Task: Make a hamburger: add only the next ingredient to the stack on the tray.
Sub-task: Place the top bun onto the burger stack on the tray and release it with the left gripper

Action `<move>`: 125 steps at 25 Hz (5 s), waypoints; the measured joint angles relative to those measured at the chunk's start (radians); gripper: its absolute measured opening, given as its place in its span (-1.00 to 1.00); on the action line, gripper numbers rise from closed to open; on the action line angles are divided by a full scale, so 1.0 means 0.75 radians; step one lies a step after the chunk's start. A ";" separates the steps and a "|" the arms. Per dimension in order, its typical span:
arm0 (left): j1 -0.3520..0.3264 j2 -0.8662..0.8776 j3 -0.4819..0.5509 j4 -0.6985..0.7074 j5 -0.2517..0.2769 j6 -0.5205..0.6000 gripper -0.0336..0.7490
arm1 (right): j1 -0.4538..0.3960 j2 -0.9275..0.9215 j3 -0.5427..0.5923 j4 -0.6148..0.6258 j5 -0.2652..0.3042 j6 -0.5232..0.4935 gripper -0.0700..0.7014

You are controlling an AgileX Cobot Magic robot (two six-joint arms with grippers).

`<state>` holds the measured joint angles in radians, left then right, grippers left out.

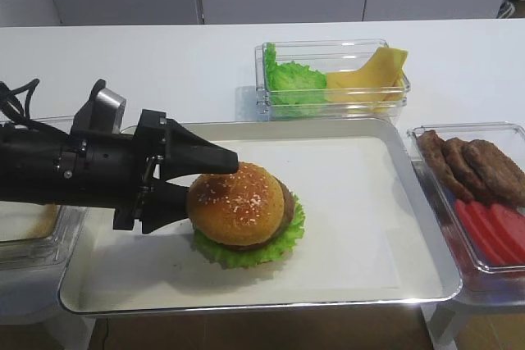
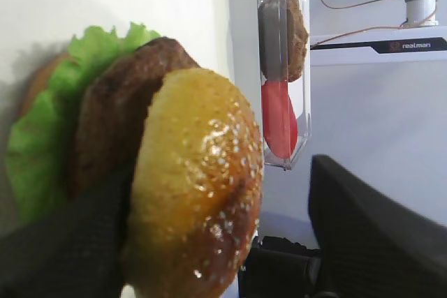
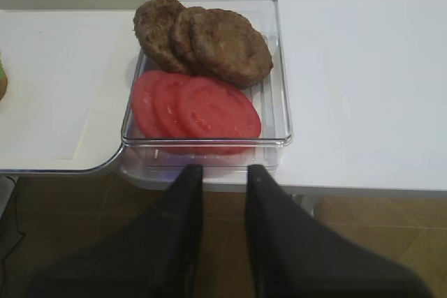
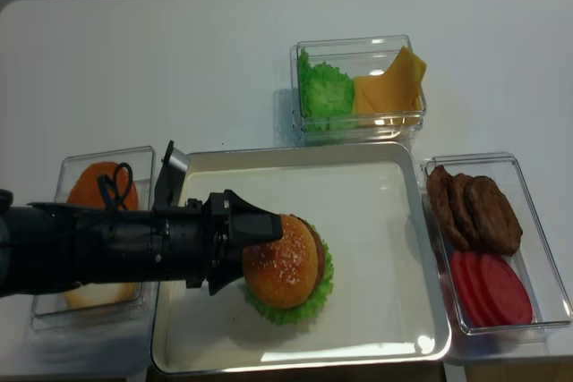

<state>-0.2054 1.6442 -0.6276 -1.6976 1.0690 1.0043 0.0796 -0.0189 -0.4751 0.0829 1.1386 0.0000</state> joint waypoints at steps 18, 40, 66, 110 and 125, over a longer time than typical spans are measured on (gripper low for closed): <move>0.000 -0.055 -0.004 0.048 -0.083 0.009 0.45 | 0.000 0.000 0.000 0.000 0.000 0.000 -0.35; 0.000 -0.157 -0.076 0.348 -0.284 -0.165 0.45 | 0.000 0.000 0.000 0.000 0.000 0.000 -0.35; 0.000 -0.165 -0.092 0.385 -0.338 -0.185 0.45 | 0.000 0.000 0.000 0.000 0.000 0.000 -0.35; 0.000 -0.230 -0.127 0.510 -0.309 -0.177 0.78 | 0.000 0.000 0.000 0.000 0.000 0.000 -0.35; -0.037 -0.241 -0.175 0.734 -0.366 -0.386 0.78 | 0.000 0.000 0.000 0.000 0.000 0.000 -0.35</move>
<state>-0.2332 1.4634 -0.7585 -1.1474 0.7945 0.7150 0.0796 -0.0189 -0.4751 0.0829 1.1386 0.0000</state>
